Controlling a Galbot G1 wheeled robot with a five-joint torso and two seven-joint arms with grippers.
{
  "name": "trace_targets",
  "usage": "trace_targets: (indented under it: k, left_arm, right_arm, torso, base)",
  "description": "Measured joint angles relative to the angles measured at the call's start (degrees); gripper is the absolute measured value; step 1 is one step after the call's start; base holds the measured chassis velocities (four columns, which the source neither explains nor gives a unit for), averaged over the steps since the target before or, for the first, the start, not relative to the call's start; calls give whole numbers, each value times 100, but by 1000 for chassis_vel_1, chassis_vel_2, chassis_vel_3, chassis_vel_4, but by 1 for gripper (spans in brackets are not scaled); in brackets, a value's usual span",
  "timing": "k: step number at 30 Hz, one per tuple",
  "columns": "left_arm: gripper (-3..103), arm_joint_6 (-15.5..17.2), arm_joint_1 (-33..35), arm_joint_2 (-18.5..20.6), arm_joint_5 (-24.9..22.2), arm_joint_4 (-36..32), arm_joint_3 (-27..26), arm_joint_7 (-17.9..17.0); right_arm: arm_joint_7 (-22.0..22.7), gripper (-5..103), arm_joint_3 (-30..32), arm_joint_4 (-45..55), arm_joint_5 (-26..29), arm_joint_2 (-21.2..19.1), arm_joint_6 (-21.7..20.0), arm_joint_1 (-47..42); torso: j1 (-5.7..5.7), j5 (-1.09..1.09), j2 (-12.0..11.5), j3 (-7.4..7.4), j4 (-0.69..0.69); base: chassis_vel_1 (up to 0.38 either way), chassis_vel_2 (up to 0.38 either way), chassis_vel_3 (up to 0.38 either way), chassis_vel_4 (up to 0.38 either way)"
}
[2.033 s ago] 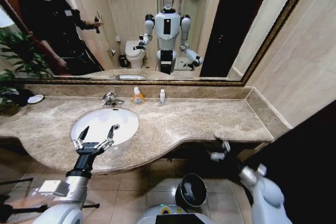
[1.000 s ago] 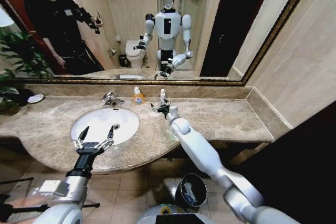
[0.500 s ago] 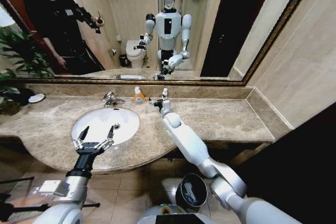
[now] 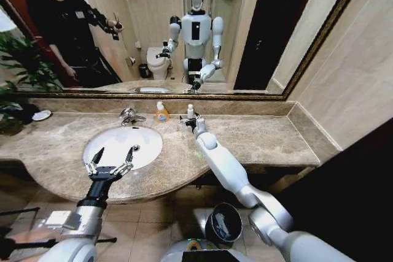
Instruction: Pick up the trash from the sink and place it in the trash bin.
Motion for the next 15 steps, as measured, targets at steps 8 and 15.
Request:
trace_targets:
  k: [8,15]
  left_arm:
    - [100,0,0,0,0,0,0,0]
    - [100,0,0,0,0,0,0,0]
  right_arm:
    - [-177,90,107,-332,-83,-19,204,75]
    - [-178,74,87,-259,-53,-108,202,48]
  torso:
    - [0,2,0,0,0]
    - [0,2,0,0,0]
  base:
    - [0,0,0,0]
    - [0,0,0,0]
